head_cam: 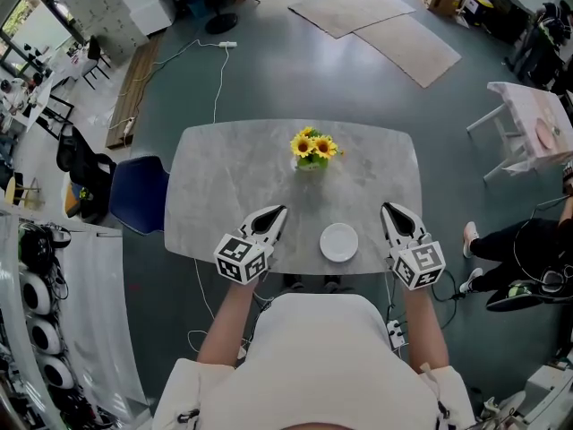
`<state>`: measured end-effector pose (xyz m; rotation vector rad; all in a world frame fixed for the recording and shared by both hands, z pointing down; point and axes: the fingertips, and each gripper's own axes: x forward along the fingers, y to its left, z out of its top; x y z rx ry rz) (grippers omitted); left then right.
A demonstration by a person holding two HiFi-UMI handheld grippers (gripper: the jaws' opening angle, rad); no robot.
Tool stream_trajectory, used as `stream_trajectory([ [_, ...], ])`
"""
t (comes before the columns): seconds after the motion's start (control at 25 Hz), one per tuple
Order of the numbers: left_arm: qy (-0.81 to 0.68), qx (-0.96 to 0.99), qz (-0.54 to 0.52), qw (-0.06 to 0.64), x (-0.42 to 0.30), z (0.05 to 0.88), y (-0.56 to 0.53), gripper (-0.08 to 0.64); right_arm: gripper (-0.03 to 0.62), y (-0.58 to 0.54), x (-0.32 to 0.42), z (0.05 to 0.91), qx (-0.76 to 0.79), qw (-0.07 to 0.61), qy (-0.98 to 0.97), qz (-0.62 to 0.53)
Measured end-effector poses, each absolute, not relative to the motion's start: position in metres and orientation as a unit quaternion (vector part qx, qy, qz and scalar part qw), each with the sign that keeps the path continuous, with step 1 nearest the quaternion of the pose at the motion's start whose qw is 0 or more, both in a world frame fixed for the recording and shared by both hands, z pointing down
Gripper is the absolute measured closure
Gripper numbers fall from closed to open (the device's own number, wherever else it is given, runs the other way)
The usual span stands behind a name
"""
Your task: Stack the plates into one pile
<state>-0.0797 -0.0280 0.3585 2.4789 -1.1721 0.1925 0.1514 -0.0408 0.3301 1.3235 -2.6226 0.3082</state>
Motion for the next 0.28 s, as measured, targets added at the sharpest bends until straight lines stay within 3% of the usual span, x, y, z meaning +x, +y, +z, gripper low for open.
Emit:
stream_trajectory([
  [0.28, -0.418, 0.884, 0.062, 0.201, -0.089, 0.3631, -0.0312, 0.554, 0.554, -0.0429, 0.1474, 0.3338, 0.45, 0.093, -0.882, 0.105],
])
